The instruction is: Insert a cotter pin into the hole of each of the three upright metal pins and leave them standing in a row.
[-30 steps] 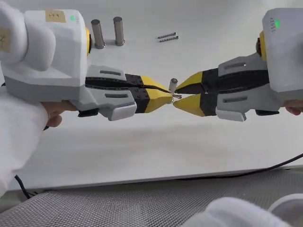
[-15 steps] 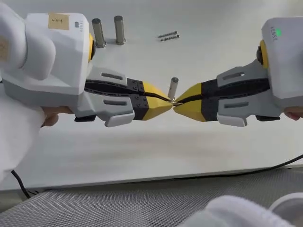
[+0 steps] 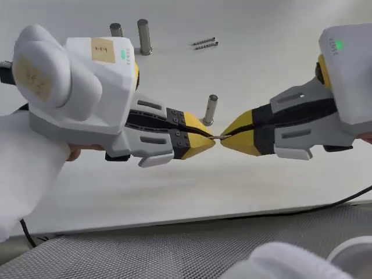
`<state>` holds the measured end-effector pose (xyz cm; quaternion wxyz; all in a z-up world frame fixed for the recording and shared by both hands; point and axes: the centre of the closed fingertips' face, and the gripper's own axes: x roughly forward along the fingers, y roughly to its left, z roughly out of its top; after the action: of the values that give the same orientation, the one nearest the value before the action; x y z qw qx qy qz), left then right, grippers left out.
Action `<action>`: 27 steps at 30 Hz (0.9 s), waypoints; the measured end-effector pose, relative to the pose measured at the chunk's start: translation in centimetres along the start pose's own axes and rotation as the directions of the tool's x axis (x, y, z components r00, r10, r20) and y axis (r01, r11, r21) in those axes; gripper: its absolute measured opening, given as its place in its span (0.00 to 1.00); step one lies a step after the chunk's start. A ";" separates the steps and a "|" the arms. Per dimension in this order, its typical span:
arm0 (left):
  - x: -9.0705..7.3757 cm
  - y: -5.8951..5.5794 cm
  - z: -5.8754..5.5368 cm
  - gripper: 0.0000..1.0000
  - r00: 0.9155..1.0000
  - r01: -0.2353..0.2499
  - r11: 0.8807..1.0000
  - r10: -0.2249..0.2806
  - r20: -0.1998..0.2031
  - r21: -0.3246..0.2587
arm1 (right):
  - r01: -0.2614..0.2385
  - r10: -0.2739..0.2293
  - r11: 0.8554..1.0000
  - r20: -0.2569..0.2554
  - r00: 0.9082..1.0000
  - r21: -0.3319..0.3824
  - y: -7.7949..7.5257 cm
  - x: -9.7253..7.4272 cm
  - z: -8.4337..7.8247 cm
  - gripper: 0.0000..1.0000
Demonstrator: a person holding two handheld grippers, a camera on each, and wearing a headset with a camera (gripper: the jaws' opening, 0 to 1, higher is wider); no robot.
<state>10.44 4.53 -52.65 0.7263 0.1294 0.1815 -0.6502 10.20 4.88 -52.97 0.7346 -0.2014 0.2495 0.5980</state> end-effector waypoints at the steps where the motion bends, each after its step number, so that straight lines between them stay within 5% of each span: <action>1: 0.0 0.2 -0.1 0.09 1.000 -0.007 1.000 0.007 -0.002 0.004 | 0.000 0.000 1.000 0.000 1.000 0.004 0.0 -0.1 -0.1 0.00; 14: 0.7 4.6 -0.6 0.26 0.989 -0.147 0.988 0.147 -0.014 -0.040 | 0.129 -0.126 0.991 -0.074 0.989 0.038 -4.4 -1.2 -2.5 0.00; 19: 1.0 6.3 -0.4 0.26 0.987 -0.160 0.986 0.160 -0.020 -0.036 | 0.143 -0.139 0.989 -0.086 0.987 0.045 -6.3 -1.1 -3.5 0.00; 27: 2.1 8.1 -0.3 0.25 0.986 -0.160 0.987 0.160 -0.053 -0.004 | 0.135 -0.132 0.990 -0.091 0.987 0.032 -7.2 -0.6 -3.4 0.00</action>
<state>18.64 3.77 -54.21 0.7716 0.1577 0.1922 -0.5855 16.74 0.92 -55.31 0.7648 -0.2301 0.2791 0.5331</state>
